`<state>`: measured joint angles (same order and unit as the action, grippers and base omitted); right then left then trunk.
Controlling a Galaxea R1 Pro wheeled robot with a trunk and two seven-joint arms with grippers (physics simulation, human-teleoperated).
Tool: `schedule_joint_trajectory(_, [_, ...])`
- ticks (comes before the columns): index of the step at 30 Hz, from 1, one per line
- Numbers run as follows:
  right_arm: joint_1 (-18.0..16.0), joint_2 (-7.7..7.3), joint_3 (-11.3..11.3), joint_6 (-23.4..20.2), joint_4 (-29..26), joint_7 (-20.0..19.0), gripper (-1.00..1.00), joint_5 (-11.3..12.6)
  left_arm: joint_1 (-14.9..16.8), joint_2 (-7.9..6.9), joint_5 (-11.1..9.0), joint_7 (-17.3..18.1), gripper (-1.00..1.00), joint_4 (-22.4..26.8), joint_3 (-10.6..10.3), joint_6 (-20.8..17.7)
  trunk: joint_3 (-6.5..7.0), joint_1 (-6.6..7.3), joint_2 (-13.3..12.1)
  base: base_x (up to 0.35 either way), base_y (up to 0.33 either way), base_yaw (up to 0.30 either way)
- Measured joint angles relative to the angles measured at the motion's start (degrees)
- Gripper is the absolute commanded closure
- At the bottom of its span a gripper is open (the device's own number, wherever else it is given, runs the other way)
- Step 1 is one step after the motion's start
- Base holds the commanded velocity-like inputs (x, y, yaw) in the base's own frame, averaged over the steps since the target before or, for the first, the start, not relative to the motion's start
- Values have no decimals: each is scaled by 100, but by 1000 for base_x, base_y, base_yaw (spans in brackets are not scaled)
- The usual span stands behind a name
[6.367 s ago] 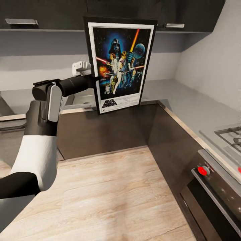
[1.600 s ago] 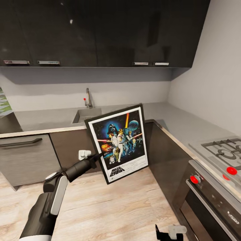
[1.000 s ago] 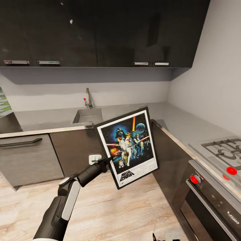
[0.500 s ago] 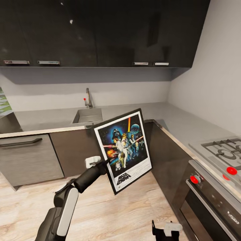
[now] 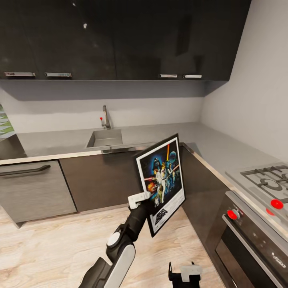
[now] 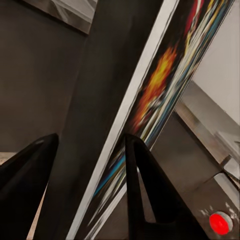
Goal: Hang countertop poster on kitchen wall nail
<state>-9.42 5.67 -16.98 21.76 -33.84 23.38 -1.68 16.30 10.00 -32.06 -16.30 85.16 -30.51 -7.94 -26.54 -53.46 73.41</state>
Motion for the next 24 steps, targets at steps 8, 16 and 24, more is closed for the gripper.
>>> schedule_joint_trajectory(8, [-2, 109, -613, -5, 3, 564, -100, -1, 0, 0, -53, -377, 100, -249, -165, 663, 0, 0, 0, 0, 0, 0])
schedule_joint_trajectory(16, [-2, 152, -874, 7, -4, 852, -100, -13, -2, 0, -851, -1481, 100, -411, -815, 1634, 0, 0, 0, 0, 0, 0])
schedule_joint_trajectory(24, [-2, 154, -896, 44, -30, 874, -100, -723, -2, 0, -1537, -1665, 100, -370, -941, 1730, 0, 0, 0, 0, 0, 0])
